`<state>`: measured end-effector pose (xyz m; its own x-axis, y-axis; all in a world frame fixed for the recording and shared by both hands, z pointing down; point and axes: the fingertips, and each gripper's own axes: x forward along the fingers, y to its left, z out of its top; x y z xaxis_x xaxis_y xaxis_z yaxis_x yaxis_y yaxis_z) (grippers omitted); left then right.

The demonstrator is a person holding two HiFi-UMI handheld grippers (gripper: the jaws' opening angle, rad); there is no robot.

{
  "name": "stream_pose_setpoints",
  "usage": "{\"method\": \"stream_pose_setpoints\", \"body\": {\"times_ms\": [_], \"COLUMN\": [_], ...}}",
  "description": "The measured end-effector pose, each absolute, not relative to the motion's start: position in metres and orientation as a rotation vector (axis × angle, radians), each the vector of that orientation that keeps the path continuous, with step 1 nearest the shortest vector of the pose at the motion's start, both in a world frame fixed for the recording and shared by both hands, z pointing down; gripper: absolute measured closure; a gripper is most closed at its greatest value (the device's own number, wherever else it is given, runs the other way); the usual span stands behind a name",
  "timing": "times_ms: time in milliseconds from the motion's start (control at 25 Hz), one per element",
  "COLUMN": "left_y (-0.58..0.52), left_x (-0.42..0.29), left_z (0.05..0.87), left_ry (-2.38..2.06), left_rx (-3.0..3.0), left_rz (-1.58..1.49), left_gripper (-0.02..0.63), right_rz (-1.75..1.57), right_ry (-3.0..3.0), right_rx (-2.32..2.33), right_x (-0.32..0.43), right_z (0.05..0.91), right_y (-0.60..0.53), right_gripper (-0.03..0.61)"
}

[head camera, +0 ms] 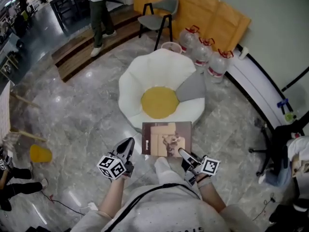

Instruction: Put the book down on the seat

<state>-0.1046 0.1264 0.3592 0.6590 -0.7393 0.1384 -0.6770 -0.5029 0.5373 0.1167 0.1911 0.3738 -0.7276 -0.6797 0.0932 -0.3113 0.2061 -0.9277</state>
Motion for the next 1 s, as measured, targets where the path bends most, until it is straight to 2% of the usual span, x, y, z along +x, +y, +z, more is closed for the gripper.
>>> {"method": "stream_pose_setpoints", "body": {"times_ms": [440, 1000], "left_y": [0.028, 0.000], "left_x": [-0.065, -0.055], "left_z": [0.399, 0.454], "left_ry": [-1.167, -1.201], "left_rx": [2.201, 2.103], "left_rz": [-0.123, 0.016], "left_gripper": [0.589, 0.589], "right_rz": [-1.703, -1.771], "right_ry": [2.204, 2.124], "right_rx": [-0.883, -0.868], "right_x": [0.148, 0.159], "right_z": [0.408, 0.463], "right_y": [0.083, 0.017], "right_gripper": [0.416, 0.416]}}
